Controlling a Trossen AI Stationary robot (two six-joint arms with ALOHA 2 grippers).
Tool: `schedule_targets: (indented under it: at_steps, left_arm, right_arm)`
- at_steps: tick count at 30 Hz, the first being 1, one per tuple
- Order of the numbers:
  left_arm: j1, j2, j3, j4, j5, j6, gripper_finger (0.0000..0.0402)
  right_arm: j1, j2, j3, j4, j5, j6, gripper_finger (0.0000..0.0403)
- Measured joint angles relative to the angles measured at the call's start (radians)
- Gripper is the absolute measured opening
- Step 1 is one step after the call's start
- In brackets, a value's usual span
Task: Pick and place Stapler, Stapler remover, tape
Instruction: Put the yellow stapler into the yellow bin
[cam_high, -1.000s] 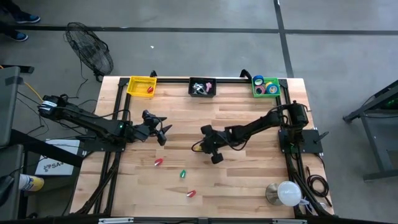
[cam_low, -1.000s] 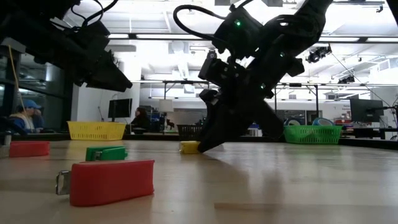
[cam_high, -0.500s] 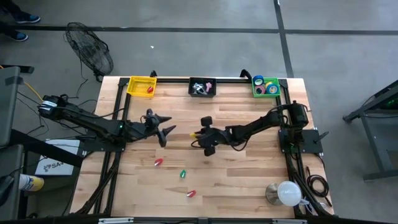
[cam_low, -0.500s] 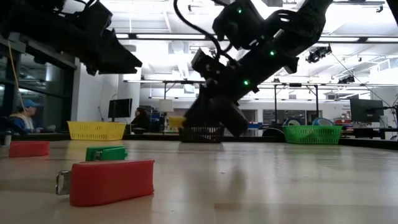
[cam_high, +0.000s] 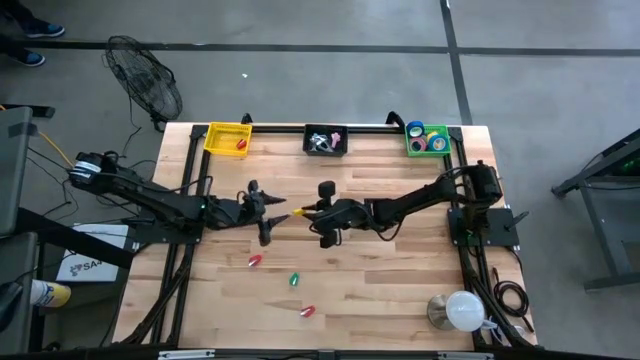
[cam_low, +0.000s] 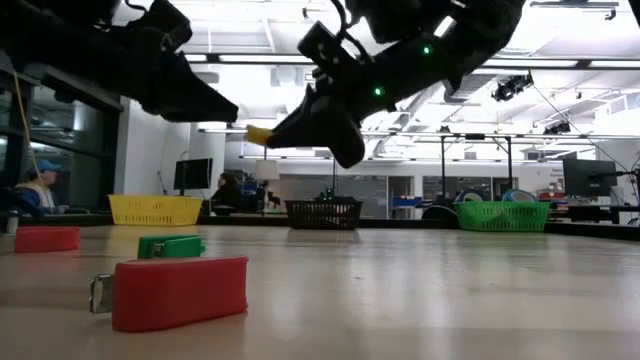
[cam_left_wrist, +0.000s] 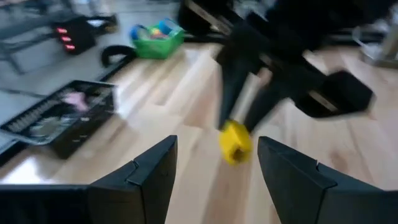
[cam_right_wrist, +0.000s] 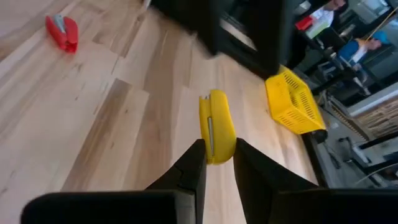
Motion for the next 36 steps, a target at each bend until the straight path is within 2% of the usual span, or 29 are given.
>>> schedule_targets:
  at_steps: [3, 9, 25, 36]
  left_arm:
    - [0.000, 0.037, -0.001, 0.032, 0.060, 0.025, 0.0218]
    - [0.000, 0.063, -0.001, 0.028, 0.080, 0.027, 0.0218]
    - [0.000, 0.068, -0.001, 0.036, 0.105, 0.052, 0.0218]
    - [0.000, 0.068, -0.002, 0.052, 0.102, 0.082, 0.0218]
  right_arm:
    - [-0.001, 0.000, 0.015, -0.022, 0.009, -0.005, 0.0061]
    - [-0.003, 0.000, 0.040, -0.063, 0.005, -0.004, 0.0061]
    - [-0.027, 0.000, 0.078, -0.079, -0.177, 0.075, 0.0062]
    - [-0.047, 0.000, 0.078, -0.057, -0.253, 0.102, 0.0062]
